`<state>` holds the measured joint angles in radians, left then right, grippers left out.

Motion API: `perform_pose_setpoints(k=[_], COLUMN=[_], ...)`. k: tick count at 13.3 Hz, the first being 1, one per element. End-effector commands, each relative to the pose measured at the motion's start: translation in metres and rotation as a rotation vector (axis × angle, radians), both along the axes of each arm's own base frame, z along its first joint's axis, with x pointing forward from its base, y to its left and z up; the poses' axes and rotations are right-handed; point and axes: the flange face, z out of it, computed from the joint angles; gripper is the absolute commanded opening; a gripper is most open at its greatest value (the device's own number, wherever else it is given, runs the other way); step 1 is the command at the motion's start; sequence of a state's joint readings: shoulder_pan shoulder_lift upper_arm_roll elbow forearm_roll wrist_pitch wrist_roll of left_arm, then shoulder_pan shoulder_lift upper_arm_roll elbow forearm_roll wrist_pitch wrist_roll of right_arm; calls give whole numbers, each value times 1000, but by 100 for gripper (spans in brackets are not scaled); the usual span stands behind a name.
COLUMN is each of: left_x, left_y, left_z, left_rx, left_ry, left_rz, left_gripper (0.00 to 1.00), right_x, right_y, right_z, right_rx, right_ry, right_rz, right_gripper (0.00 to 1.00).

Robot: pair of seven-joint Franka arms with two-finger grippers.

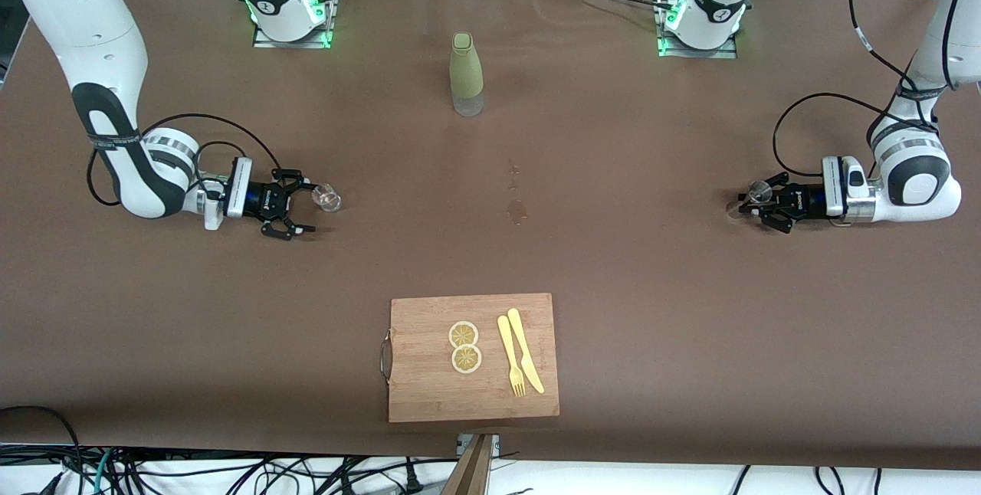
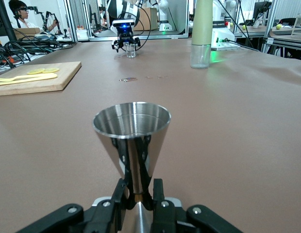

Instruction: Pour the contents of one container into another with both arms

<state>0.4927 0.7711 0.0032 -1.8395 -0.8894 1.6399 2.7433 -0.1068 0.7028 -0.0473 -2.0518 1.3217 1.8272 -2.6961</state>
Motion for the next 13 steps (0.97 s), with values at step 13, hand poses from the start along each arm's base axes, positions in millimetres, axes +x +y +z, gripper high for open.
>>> perform_pose_setpoints(k=[13], left_x=[-8], left_y=[-9], left_z=[16], left_rx=[-158], left_ry=[-54], left_rz=[-64], left_gripper=[0], right_x=[1], right_y=[36], right_z=[-13], right_rx=[36], right_ry=[1], right_rz=[4], right_gripper=[100])
